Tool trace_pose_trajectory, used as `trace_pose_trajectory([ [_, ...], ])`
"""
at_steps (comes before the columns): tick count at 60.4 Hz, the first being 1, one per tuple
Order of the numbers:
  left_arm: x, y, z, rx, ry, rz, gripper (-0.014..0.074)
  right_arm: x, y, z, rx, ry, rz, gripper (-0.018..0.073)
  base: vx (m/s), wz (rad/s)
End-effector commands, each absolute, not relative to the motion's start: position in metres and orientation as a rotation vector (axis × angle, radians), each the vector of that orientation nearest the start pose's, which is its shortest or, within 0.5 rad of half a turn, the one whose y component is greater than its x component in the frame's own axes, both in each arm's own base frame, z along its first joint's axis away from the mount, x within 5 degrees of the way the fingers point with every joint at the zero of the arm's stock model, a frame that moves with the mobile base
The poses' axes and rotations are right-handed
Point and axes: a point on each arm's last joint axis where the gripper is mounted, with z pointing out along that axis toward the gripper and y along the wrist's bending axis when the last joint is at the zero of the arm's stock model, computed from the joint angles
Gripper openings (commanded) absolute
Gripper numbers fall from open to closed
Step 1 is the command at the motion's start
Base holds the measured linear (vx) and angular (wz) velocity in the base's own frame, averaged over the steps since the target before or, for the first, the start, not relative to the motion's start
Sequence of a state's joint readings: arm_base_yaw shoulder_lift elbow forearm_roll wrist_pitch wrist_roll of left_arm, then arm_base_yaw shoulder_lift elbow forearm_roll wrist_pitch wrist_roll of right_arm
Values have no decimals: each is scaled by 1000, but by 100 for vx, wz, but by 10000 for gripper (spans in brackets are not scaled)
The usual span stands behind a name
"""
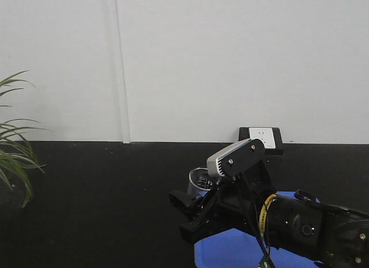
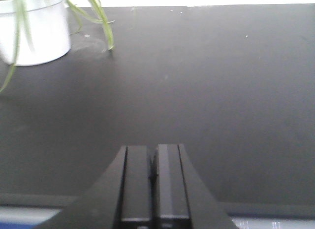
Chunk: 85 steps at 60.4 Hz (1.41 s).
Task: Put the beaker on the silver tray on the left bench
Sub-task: 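Hold the beaker in the right gripper while the base turns away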
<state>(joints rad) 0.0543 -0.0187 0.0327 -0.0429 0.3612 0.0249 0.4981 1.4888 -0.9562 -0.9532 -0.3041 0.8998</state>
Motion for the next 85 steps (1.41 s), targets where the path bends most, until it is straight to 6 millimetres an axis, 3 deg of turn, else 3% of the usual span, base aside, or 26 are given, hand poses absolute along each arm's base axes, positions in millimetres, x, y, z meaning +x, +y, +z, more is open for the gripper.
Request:
trace_pose_trajectory([
  [1,54,2,171,-60,1791,9,1,280,180,322,-637,1647,599,-14,-25,10],
  [85,54,2,171,-60,1791,9,1,280,180,322,-637,1647,600,-11,-32,2],
])
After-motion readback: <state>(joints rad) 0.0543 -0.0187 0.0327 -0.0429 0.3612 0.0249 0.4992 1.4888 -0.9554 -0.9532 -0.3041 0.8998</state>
